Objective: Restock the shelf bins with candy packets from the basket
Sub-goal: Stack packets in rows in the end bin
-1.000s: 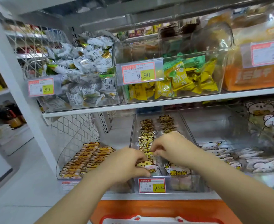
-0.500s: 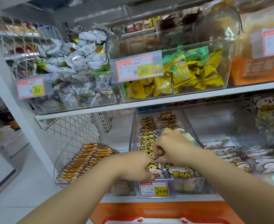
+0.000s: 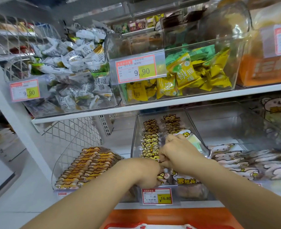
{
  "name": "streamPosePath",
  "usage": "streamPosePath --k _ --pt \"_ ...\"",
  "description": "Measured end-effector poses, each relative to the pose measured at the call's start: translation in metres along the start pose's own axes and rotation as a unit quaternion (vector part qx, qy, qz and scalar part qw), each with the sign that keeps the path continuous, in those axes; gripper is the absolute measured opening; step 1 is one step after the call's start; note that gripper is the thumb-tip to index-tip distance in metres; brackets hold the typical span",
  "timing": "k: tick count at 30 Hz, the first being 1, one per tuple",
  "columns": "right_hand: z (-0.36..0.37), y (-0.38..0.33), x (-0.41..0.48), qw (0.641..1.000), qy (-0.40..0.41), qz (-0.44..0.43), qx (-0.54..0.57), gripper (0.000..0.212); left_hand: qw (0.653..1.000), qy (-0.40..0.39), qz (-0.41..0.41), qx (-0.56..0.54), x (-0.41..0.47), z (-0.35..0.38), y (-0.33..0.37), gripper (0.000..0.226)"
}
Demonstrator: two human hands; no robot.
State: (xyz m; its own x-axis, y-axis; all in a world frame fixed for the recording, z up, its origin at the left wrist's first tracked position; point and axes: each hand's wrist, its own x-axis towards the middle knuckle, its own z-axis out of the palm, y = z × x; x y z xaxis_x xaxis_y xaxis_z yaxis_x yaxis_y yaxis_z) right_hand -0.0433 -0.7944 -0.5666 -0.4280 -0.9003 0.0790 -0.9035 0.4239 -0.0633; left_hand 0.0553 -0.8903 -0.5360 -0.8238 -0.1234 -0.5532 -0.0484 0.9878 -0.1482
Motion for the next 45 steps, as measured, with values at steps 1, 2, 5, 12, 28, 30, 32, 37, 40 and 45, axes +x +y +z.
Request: streamPosePath --k 1,2,5,12,28,30,32,37,40,45 --pt "0.0 0.0 0.0 1.0 0.002 -0.001 0.0 0.018 1.0 0.0 -0.008 0.009 0.001 0.0 0.0 0.039" --pt "-0.001 0.0 -0.001 1.0 0.005 -0.003 0.002 0.019 1.0 0.006 -0.014 0.015 0.002 0.002 -0.001 0.039" --pt "-0.003 0.002 0.0 0.999 0.011 -0.011 0.033 0.011 0.997 0.073 -0.024 0.024 -0.002 0.013 -0.005 0.037" --pt "-0.044 -0.005 -0.019 0.99 0.022 -0.029 0.14 0.018 0.95 0.309 -0.051 0.014 -0.029 0.042 -0.025 0.038" --pt "-0.003 -0.034 -0.021 0.987 -0.021 -0.043 -0.156 0.01 0.928 0.335 -0.001 0.161 -0.008 0.062 -0.041 0.023" --pt "-0.005 -0.031 -0.022 0.989 -0.024 -0.042 -0.14 0.009 0.927 0.352 -0.002 0.131 -0.01 0.063 -0.045 0.028" --pt "-0.007 -0.029 -0.023 0.99 -0.016 -0.039 -0.135 0.012 0.924 0.367 -0.005 0.105 -0.015 0.065 -0.048 0.033" --pt "-0.005 -0.034 -0.027 0.983 -0.009 -0.051 -0.175 0.004 0.918 0.367 -0.042 0.143 -0.015 0.074 -0.044 0.028" --pt "-0.005 -0.032 -0.026 0.984 -0.018 -0.045 -0.172 0.011 0.906 0.383 -0.036 0.178 -0.021 0.063 -0.039 0.031" --pt "-0.002 -0.03 -0.027 0.983 -0.024 -0.046 -0.174 0.013 0.887 0.402 -0.015 0.228 -0.022 0.056 -0.035 0.025"
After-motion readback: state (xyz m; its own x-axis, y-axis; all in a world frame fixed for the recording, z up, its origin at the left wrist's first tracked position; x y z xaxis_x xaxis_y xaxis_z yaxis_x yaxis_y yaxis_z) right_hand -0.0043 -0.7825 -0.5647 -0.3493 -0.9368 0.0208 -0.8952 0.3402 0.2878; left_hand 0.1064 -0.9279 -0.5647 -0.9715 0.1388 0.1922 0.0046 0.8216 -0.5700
